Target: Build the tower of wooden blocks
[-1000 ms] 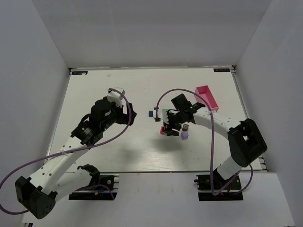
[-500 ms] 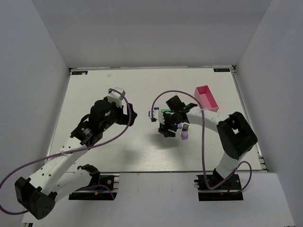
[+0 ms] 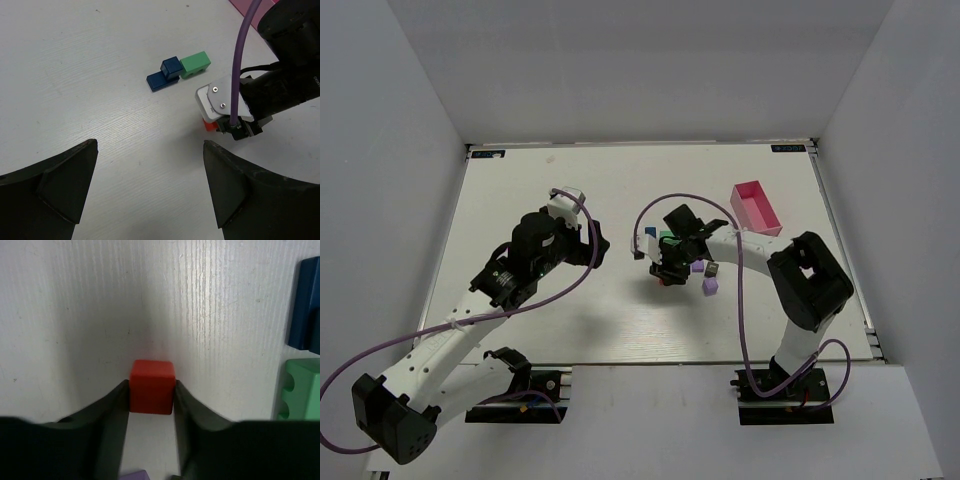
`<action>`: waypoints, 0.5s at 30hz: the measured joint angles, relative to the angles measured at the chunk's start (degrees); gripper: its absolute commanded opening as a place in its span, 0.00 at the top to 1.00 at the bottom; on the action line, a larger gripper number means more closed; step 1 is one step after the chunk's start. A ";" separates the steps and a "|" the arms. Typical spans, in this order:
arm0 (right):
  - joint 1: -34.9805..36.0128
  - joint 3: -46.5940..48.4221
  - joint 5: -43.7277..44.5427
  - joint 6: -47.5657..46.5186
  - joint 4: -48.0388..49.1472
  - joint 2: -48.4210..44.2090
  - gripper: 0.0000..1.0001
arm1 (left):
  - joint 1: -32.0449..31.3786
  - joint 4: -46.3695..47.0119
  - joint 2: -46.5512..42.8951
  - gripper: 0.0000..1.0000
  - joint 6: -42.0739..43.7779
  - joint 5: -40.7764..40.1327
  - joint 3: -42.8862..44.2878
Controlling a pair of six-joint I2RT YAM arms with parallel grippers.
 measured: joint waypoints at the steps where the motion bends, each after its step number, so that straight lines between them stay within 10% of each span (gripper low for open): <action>1: 0.00 0.02 0.00 0.02 -0.02 0.00 0.69 | 0.00 0.00 0.00 0.03 0.00 0.00 0.00; 8: -0.20 1.16 0.52 -0.46 -1.44 -2.12 0.96 | 0.00 0.00 0.00 0.03 0.00 0.00 -0.02; 15: -1.42 7.34 1.38 -3.56 -4.48 -5.05 1.00 | 0.00 0.02 0.90 0.03 0.00 -0.22 -0.02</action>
